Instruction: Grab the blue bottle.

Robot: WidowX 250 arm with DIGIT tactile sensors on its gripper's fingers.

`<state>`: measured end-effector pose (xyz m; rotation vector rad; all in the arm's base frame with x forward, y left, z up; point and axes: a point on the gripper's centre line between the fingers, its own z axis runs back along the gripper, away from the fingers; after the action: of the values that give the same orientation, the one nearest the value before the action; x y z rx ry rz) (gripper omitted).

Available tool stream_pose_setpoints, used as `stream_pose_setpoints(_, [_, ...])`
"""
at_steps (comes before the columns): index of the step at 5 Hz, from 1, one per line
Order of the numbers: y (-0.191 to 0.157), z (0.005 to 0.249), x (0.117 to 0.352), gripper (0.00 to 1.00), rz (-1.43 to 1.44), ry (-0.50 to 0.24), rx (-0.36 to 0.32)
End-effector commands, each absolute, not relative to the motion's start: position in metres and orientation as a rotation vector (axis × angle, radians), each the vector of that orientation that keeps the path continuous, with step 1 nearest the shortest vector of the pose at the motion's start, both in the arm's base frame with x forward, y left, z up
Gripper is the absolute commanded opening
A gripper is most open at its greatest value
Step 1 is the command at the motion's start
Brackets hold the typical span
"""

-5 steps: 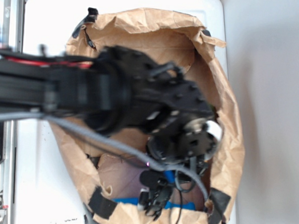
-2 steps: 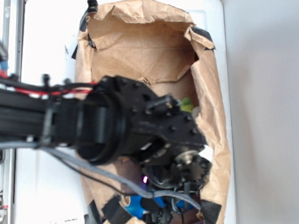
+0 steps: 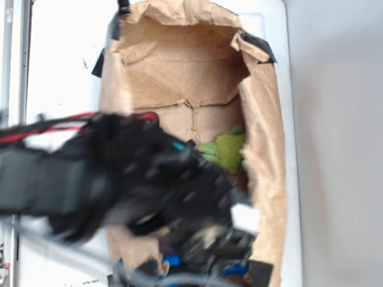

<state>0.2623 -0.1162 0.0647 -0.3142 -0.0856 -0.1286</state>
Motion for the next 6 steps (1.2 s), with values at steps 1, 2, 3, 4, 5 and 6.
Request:
stream_pose_setpoints(1, [-0.119,0.045,0.263,1.0,-0.209,-0.199,-0.221])
stream_pose_setpoints(2, [-0.114,0.022,0.266,1.0,-0.207,-0.212,-0.169])
stream_pose_setpoints(3, [-0.112,0.025,0.272,0.0,-0.162,-0.2,-0.173])
stream_pose_setpoints(4, [-0.108,0.049,0.283,0.0,-0.102,-0.171,-0.229])
stream_pose_setpoints(5, [-0.092,0.088,0.301,0.0,-0.002,-0.147,-0.28])
stream_pose_setpoints(6, [-0.069,0.119,0.314,0.0,0.081,-0.151,-0.264])
